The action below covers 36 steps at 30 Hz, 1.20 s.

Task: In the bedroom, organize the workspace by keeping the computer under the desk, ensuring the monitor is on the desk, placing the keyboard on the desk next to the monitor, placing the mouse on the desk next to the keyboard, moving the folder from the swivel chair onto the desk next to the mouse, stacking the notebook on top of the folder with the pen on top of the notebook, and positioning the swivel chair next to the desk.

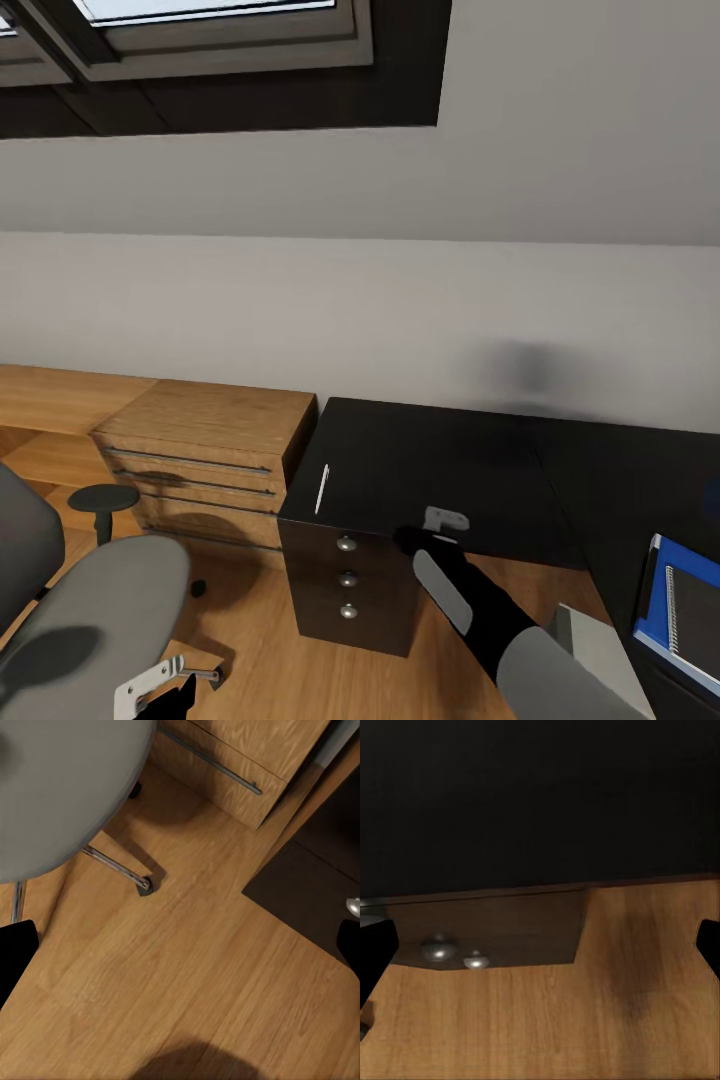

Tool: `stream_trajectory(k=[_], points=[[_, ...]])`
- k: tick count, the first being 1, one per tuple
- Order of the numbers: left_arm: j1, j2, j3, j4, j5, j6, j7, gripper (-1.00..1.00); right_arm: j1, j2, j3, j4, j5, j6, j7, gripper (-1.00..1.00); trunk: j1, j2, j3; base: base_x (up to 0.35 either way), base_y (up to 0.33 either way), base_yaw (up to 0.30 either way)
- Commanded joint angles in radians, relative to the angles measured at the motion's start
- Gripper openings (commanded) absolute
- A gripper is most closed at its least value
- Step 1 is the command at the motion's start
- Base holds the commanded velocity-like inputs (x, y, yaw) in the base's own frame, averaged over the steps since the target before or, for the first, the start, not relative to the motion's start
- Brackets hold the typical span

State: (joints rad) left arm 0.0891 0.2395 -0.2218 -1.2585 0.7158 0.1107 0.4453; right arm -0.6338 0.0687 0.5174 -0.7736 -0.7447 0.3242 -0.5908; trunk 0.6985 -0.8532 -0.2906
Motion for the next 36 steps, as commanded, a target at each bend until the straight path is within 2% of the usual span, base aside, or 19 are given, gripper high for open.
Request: stream_trajectory(k=[1,8,14,31,36], points=[[0.000,0.001,-0.002,-0.002,0.005,0.003,0.007,1.00,-0.001,-0.002,0.004,0.000,-0.005,0.003,-0.007,1.00,0.000,-0.001,-0.001,0.000,0.000,0.000],[0.000,0.001,-0.002,-0.001,0.005,0.003,0.007,1.00,-0.001,-0.004,0.006,0.003,-0.005,0.000,-0.007,1.00,0.000,-0.001,-0.001,0.000,0.000,0.005],[0.000,0.000,-0.002,0.001,0.006,0.003,0.007,1.00,-0.001,-0.001,0.008,0.005,-0.004,-0.023,-0.007,1.00,0.000,-0.001,-0.001,0.000,0.000,0.234],[0.000,-0.002,-0.009,0.008,0.003,0.005,0.006,1.00,-0.001,-0.004,0.010,0.006,-0.003,-0.028,-0.007,1.00,0.000,-0.001,-0.008,0.001,0.000,0.269],[0.000,-0.002,-0.025,0.011,0.001,0.005,0.005,1.00,-0.001,-0.004,0.013,0.007,-0.002,-0.028,-0.005,1.00,0.000,-0.001,-0.009,0.230,0.000,0.070]])
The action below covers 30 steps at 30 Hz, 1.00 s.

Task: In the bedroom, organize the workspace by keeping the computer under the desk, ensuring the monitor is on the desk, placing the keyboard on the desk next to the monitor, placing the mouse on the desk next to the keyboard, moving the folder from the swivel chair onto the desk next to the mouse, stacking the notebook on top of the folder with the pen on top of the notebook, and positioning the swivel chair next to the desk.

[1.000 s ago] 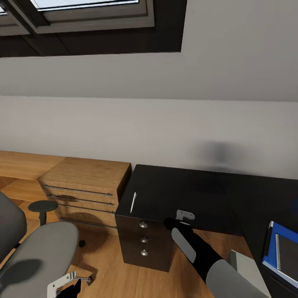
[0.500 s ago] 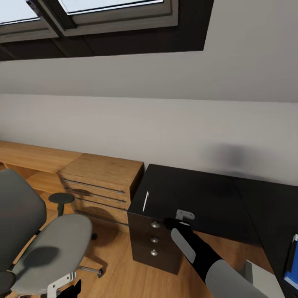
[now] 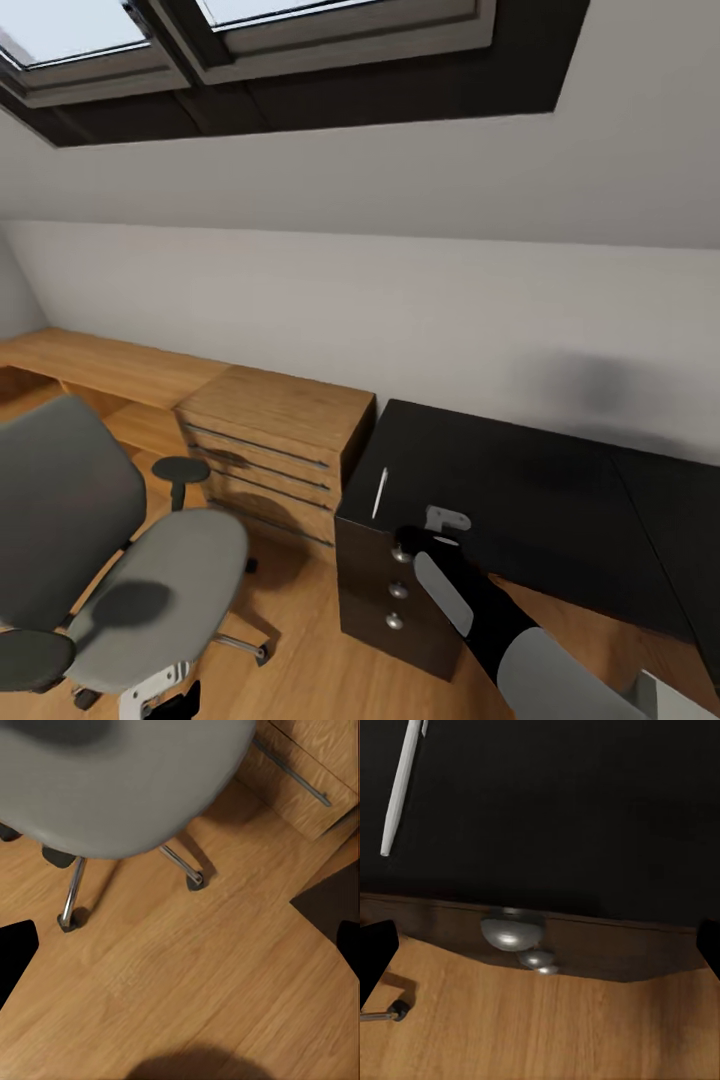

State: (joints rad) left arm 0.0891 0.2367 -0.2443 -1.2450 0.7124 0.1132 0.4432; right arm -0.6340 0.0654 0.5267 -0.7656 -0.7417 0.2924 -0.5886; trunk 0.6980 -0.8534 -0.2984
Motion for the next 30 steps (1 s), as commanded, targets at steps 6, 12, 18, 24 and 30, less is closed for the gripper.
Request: stream_trajectory(k=[6,12,18,24,30], points=[[0.000,0.001,-0.021,-0.002,0.004,0.002,0.009,1.00,-0.001,0.003,0.010,0.000,-0.004,0.004,-0.005,1.00,0.001,-0.001,-0.001,0.318,0.000,0.007],[0.000,0.001,-0.022,-0.002,0.004,0.002,0.009,1.00,-0.001,0.004,0.021,0.002,-0.003,0.003,-0.004,1.00,0.001,-0.001,-0.001,0.327,0.000,0.001],[0.000,0.001,-0.023,-0.002,0.004,0.002,0.011,1.00,-0.001,0.007,0.039,0.004,0.045,0.001,-0.004,1.00,0.001,-0.001,-0.001,0.328,0.000,0.000],[0.000,0.001,-0.023,-0.001,0.005,0.002,0.011,1.00,-0.001,0.008,0.046,0.008,0.062,0.002,-0.003,1.00,0.001,-0.001,-0.001,0.329,0.011,0.000],[0.000,0.001,-0.023,-0.001,0.005,0.002,0.011,1.00,-0.001,0.008,0.049,0.009,0.062,0.003,0.002,1.00,0.001,-0.001,-0.001,0.328,0.112,0.000]])
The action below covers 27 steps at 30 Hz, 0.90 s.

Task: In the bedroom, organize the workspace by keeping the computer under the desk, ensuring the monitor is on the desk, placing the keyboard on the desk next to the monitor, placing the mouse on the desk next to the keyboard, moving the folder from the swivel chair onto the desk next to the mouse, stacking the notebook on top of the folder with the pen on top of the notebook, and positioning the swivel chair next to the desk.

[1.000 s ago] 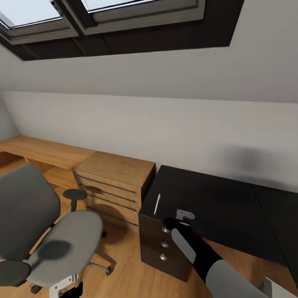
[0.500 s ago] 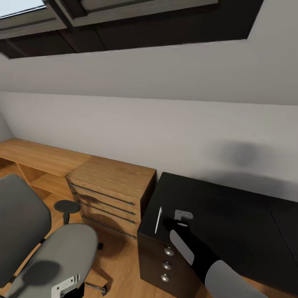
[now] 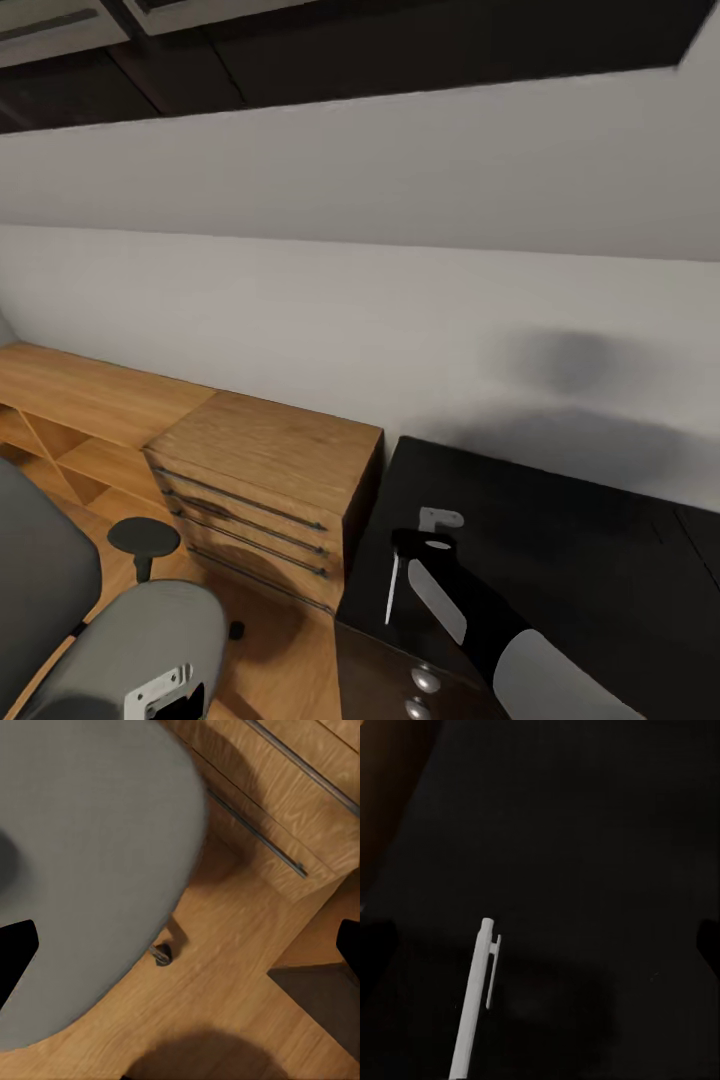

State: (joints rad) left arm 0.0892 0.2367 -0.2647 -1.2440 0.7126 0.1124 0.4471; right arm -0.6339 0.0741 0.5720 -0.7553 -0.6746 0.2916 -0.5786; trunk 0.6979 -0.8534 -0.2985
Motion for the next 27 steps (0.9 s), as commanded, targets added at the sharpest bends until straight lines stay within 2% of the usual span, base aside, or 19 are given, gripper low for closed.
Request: stream_trajectory(k=[1,6,14,15,16,18,20,21,24,27], points=[[0.000,0.001,-0.002,-0.002,0.005,0.003,0.007,1.00,-0.001,0.000,0.004,-0.001,-0.005,0.004,-0.007,1.00,0.001,-0.001,-0.001,0.327,0.146,0.000],[0.000,0.001,-0.002,-0.002,0.005,0.003,0.006,1.00,-0.001,0.000,0.008,-0.001,-0.005,0.005,-0.003,1.00,0.001,-0.001,-0.001,0.293,0.147,0.000],[0.000,0.005,0.015,-0.039,0.010,0.005,0.008,1.00,-0.001,0.003,0.011,-0.001,-0.006,0.015,0.029,1.00,0.001,-0.001,-0.001,0.049,0.027,0.000],[0.000,0.009,0.042,-0.101,0.026,0.019,0.010,1.00,-0.001,0.003,0.010,0.012,-0.007,0.024,0.028,1.00,0.001,-0.001,-0.001,0.002,0.001,0.000],[0.000,0.009,0.049,-0.115,0.032,0.027,0.011,1.00,-0.001,0.003,0.009,0.017,-0.007,0.028,0.027,1.00,0.001,-0.001,-0.001,0.002,0.001,0.000],[0.000,0.011,0.084,-0.177,0.070,0.094,0.012,1.00,-0.001,0.010,0.007,0.043,-0.009,0.050,0.027,1.00,0.001,-0.001,-0.001,0.001,0.000,0.000],[0.000,0.011,0.142,-0.245,0.116,0.214,0.012,1.00,-0.001,0.029,0.002,0.059,-0.010,0.076,0.026,1.00,0.001,-0.001,-0.001,0.000,0.000,0.000],[0.000,0.010,0.200,-0.290,0.141,0.303,0.012,1.00,-0.001,0.040,0.000,0.068,-0.011,0.095,0.024,1.00,0.005,-0.008,-0.004,0.000,0.000,0.000],[0.000,0.007,0.279,-0.333,0.161,0.399,0.010,1.00,-0.001,0.047,-0.005,0.077,-0.011,0.138,0.018,1.00,0.016,-0.029,-0.014,0.000,0.000,0.000],[0.000,0.006,0.310,-0.359,0.168,0.435,0.008,1.00,-0.001,0.050,-0.008,0.080,-0.011,0.180,0.016,1.00,0.028,-0.050,-0.023,0.000,0.000,0.000]])
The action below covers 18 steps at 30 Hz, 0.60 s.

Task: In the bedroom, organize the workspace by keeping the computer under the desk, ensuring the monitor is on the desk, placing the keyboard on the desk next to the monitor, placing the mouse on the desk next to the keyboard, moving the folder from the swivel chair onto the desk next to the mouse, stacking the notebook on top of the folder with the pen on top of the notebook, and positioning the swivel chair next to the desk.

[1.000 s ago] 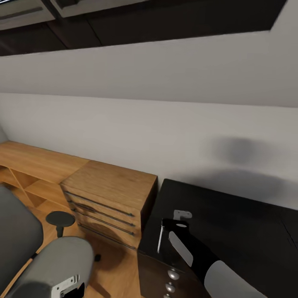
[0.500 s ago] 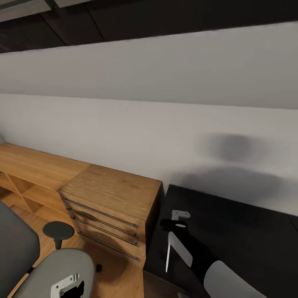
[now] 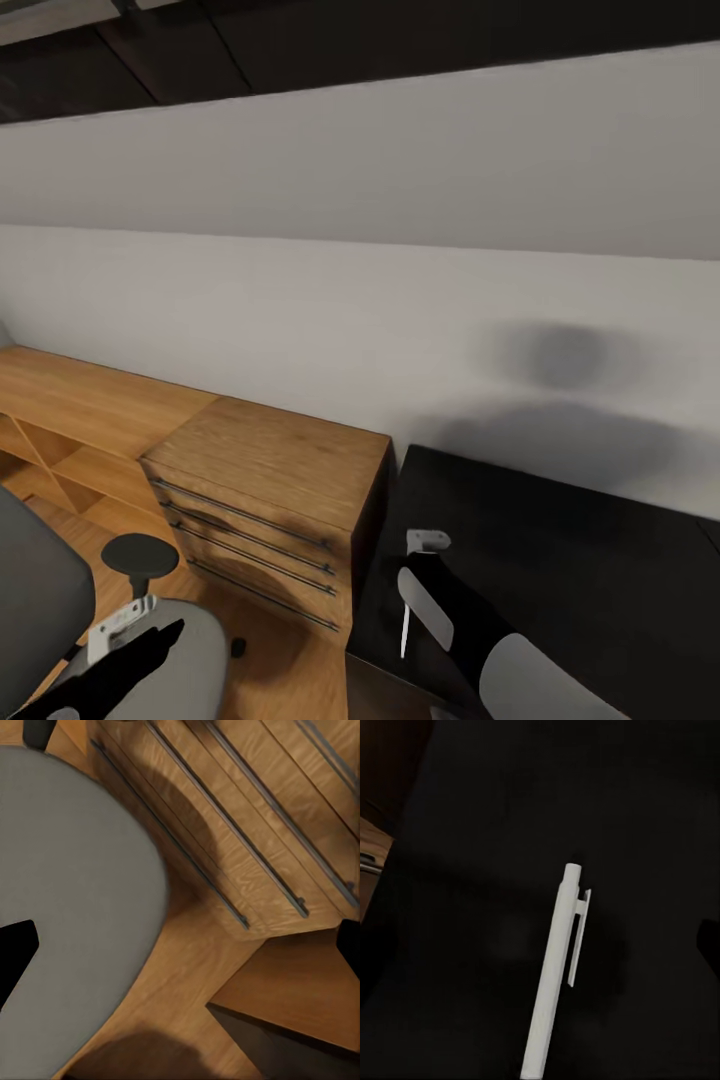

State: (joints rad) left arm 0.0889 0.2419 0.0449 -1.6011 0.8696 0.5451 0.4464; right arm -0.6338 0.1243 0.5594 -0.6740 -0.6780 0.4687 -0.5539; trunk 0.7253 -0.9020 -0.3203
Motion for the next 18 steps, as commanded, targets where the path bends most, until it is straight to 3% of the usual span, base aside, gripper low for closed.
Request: stream_trajectory(k=[1,18], points=[[0.000,-0.001,0.007,-0.008,0.012,0.008,0.008,1.00,-0.001,0.000,0.004,0.000,-0.007,0.010,-0.009,1.00,0.004,-0.008,-0.004,0.000,0.000,0.000],[0.000,-0.004,0.027,0.029,0.015,0.009,0.008,1.00,-0.001,0.001,0.004,0.002,-0.007,0.022,-0.009,1.00,0.062,-0.113,-0.051,0.000,0.000,0.000]])
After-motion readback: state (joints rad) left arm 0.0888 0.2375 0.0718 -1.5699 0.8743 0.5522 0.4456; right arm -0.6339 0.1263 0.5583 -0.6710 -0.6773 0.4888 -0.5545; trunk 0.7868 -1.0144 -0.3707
